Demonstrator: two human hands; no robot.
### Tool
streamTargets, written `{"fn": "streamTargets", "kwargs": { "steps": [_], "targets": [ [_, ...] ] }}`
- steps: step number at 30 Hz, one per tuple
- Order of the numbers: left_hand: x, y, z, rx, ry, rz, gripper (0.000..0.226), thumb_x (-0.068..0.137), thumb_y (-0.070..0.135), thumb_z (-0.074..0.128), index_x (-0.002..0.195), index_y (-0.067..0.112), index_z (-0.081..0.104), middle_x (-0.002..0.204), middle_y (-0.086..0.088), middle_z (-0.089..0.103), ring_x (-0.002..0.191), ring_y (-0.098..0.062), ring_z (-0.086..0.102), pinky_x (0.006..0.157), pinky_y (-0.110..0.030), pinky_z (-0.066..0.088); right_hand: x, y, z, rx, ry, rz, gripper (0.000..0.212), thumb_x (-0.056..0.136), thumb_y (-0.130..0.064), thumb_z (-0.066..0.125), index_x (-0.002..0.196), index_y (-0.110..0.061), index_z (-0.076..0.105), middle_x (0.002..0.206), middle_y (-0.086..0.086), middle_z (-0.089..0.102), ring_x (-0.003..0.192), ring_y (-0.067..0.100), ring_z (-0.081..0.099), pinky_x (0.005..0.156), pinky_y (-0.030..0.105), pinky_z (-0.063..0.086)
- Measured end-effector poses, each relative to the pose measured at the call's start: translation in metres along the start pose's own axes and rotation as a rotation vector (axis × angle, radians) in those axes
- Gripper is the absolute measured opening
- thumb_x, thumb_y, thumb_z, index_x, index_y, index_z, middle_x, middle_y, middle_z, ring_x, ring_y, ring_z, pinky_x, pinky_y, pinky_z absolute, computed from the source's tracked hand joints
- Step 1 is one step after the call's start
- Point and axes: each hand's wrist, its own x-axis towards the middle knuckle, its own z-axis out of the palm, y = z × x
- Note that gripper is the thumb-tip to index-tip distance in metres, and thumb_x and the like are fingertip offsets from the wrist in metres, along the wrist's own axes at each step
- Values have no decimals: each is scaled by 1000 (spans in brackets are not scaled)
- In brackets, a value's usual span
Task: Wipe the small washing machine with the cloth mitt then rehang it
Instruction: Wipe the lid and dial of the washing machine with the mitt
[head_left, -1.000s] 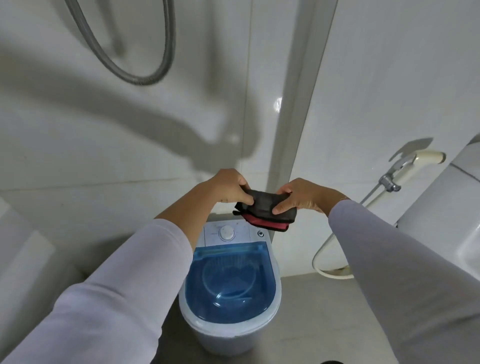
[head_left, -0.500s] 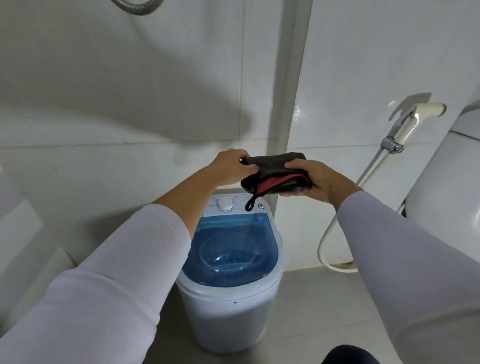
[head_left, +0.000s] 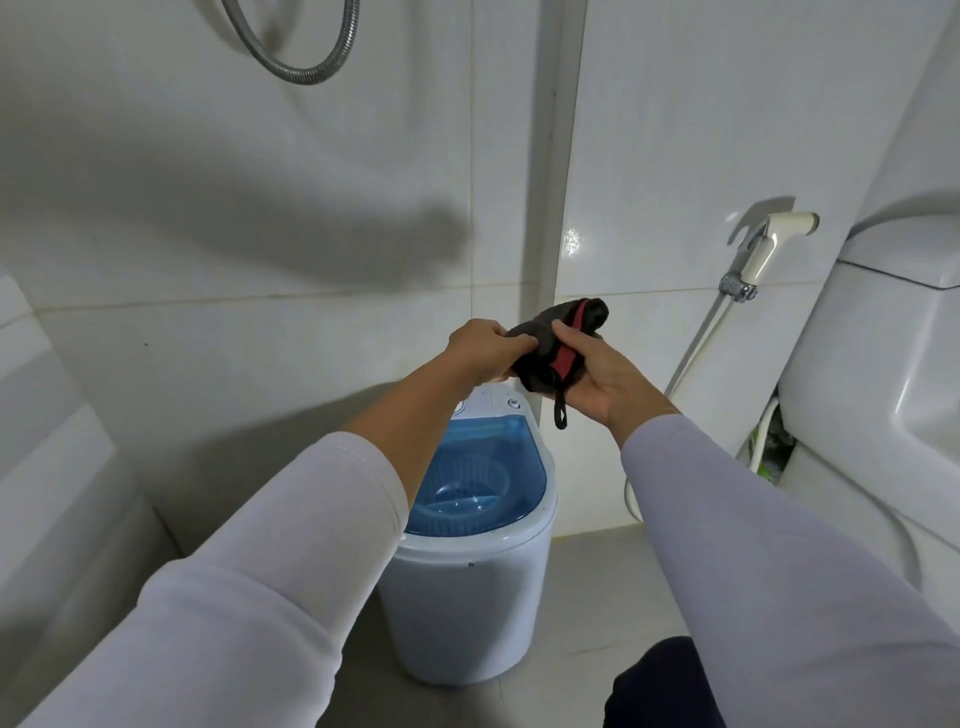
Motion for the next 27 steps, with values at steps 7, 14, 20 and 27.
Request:
{"fn": "streamTargets", "kwargs": {
  "steps": [7,14,20,27],
  "targets": [
    [10,-12,-10,136,-17,-31,36,90,42,54,101,9,60,110,-5,67,95,-20,67,78,-27,48,12,-9,-28,-41,169,-7,39,87,-15,63,122,-15,47,123,15,61,93,29,65,71,43,57],
    [26,-71,-13,801,-113,-124,19,88,30,54,88,11,60,86,-4,53,81,-21,46,57,-25,31,41,-4,-52,-270,150,104,36,84,-4,64,113,-15,45,96,11,63,82,25,65,63,37,61],
    [61,-110,-5,817,-131,-246,49,87,31,58,131,11,49,116,-6,59,90,-17,46,76,-25,36,87,11,-58,-901,305,47,39,79,-7,63,117,-7,54,114,16,62,102,31,59,98,43,48],
    [90,-131,12,910,-175,-256,54,86,47,58,116,2,54,111,-11,59,96,-24,57,75,-27,43,125,34,-37,-1434,252,-13,27,86,-10,52,111,-2,57,107,17,62,107,33,57,78,29,41]
  ]
}}
